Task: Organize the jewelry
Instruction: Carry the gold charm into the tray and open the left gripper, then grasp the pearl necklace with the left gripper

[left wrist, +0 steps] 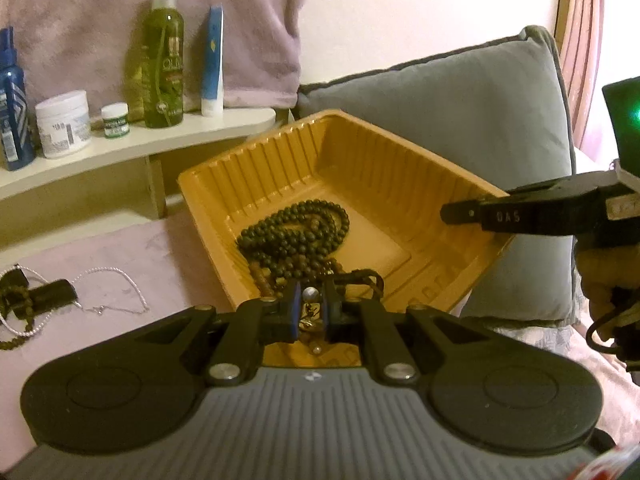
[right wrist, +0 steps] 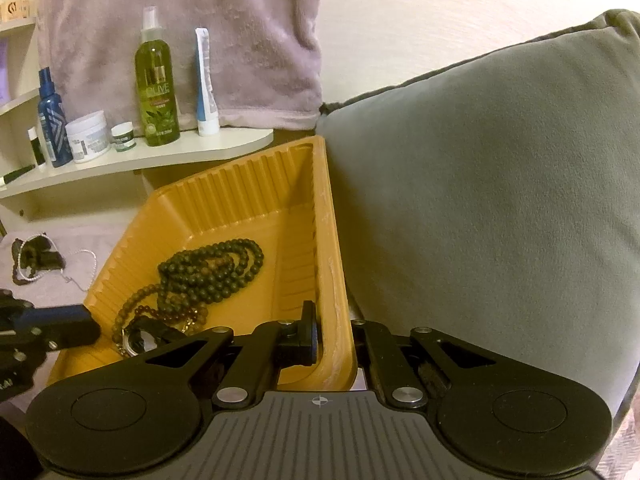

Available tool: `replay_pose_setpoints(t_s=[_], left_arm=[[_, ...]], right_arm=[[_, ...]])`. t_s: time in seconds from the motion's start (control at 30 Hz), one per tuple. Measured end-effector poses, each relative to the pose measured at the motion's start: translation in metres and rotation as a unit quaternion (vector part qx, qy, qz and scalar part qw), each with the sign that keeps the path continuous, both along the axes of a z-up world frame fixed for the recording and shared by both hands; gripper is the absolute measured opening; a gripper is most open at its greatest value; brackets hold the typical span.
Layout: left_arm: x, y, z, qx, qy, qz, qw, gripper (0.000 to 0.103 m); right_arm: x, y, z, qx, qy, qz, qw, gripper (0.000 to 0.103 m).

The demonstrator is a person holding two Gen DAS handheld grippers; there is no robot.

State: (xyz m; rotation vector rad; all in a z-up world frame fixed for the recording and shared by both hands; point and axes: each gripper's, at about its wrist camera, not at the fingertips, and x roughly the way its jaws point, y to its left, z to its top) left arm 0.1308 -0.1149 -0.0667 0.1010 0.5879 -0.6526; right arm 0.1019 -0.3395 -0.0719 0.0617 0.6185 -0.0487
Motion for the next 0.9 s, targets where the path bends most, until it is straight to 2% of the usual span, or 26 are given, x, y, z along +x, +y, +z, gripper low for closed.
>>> replay_pose_setpoints(t_s=[0.13,0.17,0.23,0.37,0.57,0.77,0.9], left_arm=[[0.001,-0.001,-0.002,0.005,0.003,-0.001,1.0000,0.010],[0.001,-0.001,-0.002,0.005,0.003,0.003,1.0000,0.016],[0.001,0.002,0.000,0.002,0.002,0.007,1.0000,0.022],[0.000,0.011,0.004,-0.005,-0.007,0.023,0.9997,0.022],[-0.003,0.038,0.007,-0.004,-0.028,0.075,0.9968,0.022],[0.000,0.082,-0.002,0.009,-0.035,0.157,0.9870,0.022],[0.009,0.114,-0.008,0.017,-0.034,0.214,0.9760,0.022]], right_arm=[[-0.001,0.001,0.001,0.002,-0.001,0.000,1.000,0.004],[-0.001,0.001,0.001,0.002,-0.002,0.000,1.000,0.004],[-0.003,0.001,0.002,0.003,-0.002,0.000,1.000,0.004],[-0.004,0.002,0.003,0.003,-0.004,0.000,1.000,0.004],[-0.004,0.003,0.004,0.001,-0.005,0.001,1.000,0.004],[-0.003,0.003,0.005,-0.001,-0.003,0.001,1.000,0.004],[-0.003,0.004,0.005,-0.005,-0.002,0.002,1.000,0.004]])
